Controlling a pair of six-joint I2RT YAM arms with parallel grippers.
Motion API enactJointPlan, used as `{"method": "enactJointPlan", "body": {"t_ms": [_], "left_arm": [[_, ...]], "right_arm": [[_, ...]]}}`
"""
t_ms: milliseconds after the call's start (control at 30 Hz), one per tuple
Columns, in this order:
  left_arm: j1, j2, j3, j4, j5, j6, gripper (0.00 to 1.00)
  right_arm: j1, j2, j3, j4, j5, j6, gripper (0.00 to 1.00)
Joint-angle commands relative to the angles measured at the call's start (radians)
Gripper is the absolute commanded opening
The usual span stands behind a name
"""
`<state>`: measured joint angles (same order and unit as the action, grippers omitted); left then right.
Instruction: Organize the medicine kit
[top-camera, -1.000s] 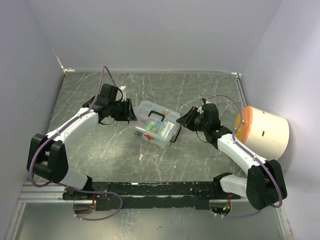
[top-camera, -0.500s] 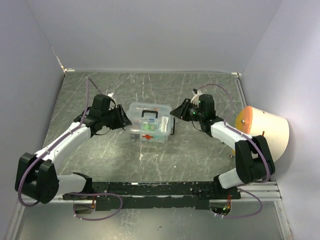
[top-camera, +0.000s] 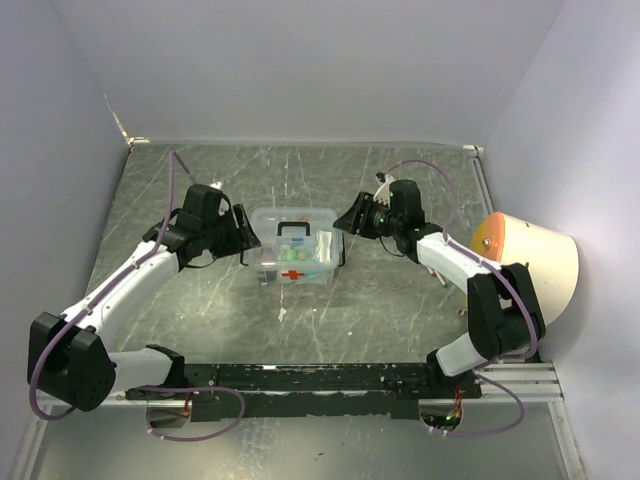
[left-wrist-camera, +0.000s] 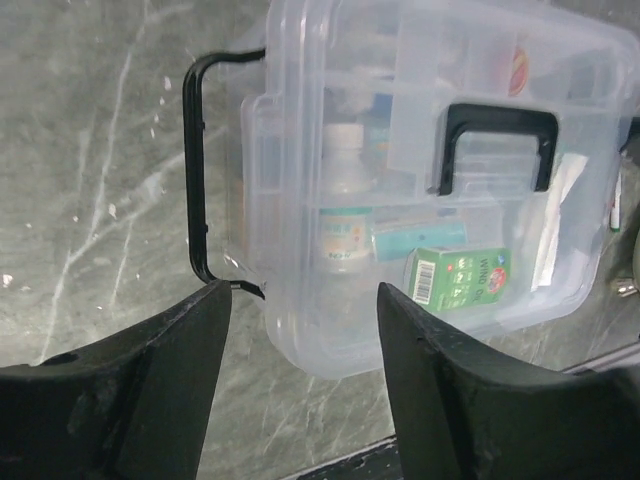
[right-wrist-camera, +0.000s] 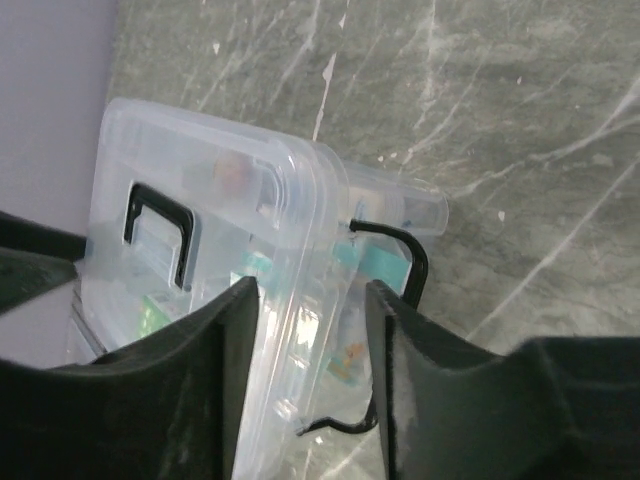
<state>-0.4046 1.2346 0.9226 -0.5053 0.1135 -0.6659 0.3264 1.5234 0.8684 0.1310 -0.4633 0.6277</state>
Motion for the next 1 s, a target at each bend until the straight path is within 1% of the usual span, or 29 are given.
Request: {"method": "enactJointPlan", "body": {"t_ms": [0,100,133,267,333,400,433,533,600,733,833,967], "left_arm": [[-0.005,0.001,0.09,-0.049,-0.072,0.059,0.74],[-0.005,0.002,0.12,-0.057,-0.115,0.08,0.82],[-0.005,0.004,0.128,-0.061,-0.127,0.087,0.84],[-0.005,0.0,0.148,-0.077,-0.163,0.107,0.84],[-0.006,-0.006,0.152,-0.045,-0.133,0.137,0.84],[-0.015,-0.007,0.161,0.001,-0.06,0.201,0.84],[-0.034,-0.005,0.174,0.006,-0.065,0.229,0.85],[-0.116,0.012,0.215,-0.003,-0.198,0.277,0.92],[-0.149,0.031,0.232,-0.011,-0.252,0.292,0.95],[-0.192,0.076,0.246,0.002,-0.284,0.302,1.0],[-0.224,0.109,0.258,0.007,-0.298,0.306,1.0],[-0.251,0.152,0.263,0.011,-0.365,0.301,1.0]], "right_arm": [[0.005,-0.103,0.002,-0.073,0.049,-0.005,0.51],[0.001,-0.197,-0.022,-0.08,0.13,0.015,0.57],[-0.001,-0.223,-0.03,-0.091,0.16,0.018,0.58],[-0.002,-0.312,-0.086,-0.131,0.289,0.04,0.57],[-0.003,-0.339,-0.132,-0.14,0.339,0.063,0.56],[-0.002,-0.353,-0.184,-0.135,0.359,0.086,0.56],[-0.002,-0.355,-0.203,-0.13,0.359,0.1,0.56],[-0.002,-0.344,-0.259,-0.105,0.33,0.172,0.55],[-0.002,-0.335,-0.304,-0.044,0.292,0.225,0.55],[-0.002,-0.292,-0.379,0.093,0.225,0.318,0.55],[-0.003,-0.238,-0.409,0.197,0.157,0.347,0.53],[-0.001,-0.192,-0.443,0.345,0.091,0.391,0.52]]}}
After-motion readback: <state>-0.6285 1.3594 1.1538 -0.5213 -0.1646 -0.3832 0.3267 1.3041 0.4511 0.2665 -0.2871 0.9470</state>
